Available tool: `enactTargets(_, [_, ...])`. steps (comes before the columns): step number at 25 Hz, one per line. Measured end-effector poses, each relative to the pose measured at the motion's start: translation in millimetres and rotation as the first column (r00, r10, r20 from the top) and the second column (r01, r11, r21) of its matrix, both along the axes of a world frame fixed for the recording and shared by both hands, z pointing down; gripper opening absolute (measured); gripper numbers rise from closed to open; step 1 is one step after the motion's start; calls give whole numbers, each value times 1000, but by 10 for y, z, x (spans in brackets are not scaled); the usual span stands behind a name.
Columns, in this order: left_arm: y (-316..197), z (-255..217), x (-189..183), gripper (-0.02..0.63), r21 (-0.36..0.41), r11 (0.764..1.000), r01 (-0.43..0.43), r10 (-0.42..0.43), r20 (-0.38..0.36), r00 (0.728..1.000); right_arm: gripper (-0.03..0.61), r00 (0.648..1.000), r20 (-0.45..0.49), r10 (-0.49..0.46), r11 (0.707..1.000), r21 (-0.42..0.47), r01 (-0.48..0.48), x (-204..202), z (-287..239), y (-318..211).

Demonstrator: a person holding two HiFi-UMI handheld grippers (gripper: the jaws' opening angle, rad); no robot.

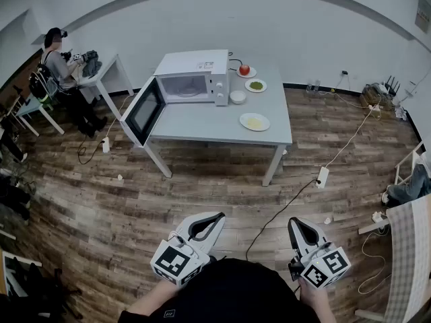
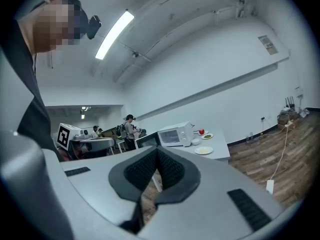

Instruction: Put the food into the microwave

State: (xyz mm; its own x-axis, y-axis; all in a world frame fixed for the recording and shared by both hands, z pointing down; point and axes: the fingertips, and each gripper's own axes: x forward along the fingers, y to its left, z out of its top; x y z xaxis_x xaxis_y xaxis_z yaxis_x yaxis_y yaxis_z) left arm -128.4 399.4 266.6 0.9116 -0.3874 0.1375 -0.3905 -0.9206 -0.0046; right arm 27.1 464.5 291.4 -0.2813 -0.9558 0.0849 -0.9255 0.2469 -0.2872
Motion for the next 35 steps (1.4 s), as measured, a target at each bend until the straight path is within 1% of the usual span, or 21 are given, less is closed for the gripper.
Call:
enactTargets(7, [54, -47, 151, 8, 1, 1000, -3, 3, -1, 1000, 12, 1000, 0, -4, 1000, 1, 4, 105, 6, 71])
enactTargets(11, [169, -68, 309, 8, 18, 1000, 1, -1, 6, 1000, 12, 1000, 16, -3, 1000, 2, 3, 265, 35, 182])
enactTargets(15, [320, -35, 494, 8, 29, 1000, 10, -11, 26, 1000, 14, 999, 40, -11, 1000, 21, 10, 458, 43, 307])
enactTargets(20, [458, -32, 775, 8, 91, 995, 44, -51, 75, 996, 14, 999, 32, -33, 999, 33, 32, 714, 66, 480])
enactTargets(23, [511, -73, 945, 8, 114, 992, 50, -60, 86, 994, 14, 998, 33, -51, 998, 27, 50, 872, 83, 587])
enactTargets(30, [494, -79, 1222, 8, 138, 989, 43, -60, 116, 991, 14, 998, 57, -26, 999, 20, 25, 1223, 149, 702])
enactTargets(35, [377, -58, 1371, 8, 175, 984, 36, -64, 154, 986, 15, 999, 31, -14, 1000, 9, 13, 1366, 219, 645])
